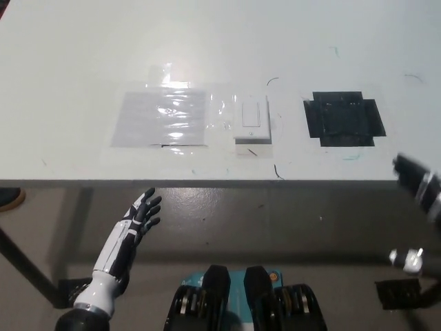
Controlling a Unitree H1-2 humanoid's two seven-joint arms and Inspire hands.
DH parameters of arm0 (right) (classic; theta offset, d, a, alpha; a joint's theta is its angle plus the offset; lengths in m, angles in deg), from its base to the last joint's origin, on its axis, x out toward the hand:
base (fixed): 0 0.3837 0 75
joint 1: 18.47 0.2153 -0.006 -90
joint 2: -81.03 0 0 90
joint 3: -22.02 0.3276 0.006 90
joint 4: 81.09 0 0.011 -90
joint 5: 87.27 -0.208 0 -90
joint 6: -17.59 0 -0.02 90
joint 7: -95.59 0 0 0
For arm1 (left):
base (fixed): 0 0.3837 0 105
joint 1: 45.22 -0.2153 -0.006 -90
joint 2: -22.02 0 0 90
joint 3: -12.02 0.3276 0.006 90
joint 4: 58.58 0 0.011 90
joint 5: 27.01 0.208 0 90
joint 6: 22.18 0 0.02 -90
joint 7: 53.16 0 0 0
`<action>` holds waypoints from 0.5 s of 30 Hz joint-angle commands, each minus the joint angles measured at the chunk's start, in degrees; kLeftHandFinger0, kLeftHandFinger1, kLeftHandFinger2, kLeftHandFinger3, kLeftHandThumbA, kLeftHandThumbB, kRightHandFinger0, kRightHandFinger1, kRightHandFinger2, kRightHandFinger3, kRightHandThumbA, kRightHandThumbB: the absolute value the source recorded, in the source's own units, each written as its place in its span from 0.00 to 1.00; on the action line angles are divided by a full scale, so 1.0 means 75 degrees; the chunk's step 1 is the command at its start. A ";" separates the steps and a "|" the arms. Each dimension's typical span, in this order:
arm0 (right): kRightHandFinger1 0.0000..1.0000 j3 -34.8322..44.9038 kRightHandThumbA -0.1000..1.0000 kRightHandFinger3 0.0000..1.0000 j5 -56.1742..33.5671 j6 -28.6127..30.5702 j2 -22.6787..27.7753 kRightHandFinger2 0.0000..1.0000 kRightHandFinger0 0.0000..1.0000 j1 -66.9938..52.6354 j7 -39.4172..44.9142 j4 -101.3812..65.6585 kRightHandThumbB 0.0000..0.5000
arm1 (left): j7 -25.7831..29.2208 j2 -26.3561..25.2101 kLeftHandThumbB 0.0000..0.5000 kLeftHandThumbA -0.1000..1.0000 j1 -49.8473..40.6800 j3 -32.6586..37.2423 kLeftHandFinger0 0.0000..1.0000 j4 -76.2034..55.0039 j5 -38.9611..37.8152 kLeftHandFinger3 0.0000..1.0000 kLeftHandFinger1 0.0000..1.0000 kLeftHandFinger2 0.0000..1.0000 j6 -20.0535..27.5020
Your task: A white switch is kept at the centre of the table close to the robot and the robot uses its right hand to press it to turn it on
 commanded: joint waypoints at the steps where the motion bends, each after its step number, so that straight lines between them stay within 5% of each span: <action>1: 1.00 0.0101 1.00 1.00 -0.1021 0.1356 -0.0736 1.00 1.00 -0.0039 -0.0610 0.0839 0.39 | -0.0067 -0.0057 0.00 0.95 0.0235 -0.0103 1.00 -0.0153 -0.0111 1.00 1.00 1.00 0.0140; 7: 1.00 -0.0165 1.00 1.00 -0.0516 0.2039 -0.1043 1.00 1.00 -0.0144 -0.0754 0.2214 0.27 | -0.0091 -0.0104 0.01 0.94 0.0014 -0.0078 1.00 -0.0381 -0.0088 1.00 1.00 1.00 -0.0042; 15: 1.00 -0.0424 1.00 1.00 -0.0264 0.2525 -0.1090 1.00 1.00 -0.0025 -0.1135 0.3497 0.29 | -0.0132 -0.0151 0.00 0.92 0.0075 -0.0059 1.00 -0.0339 -0.0095 1.00 1.00 1.00 -0.0008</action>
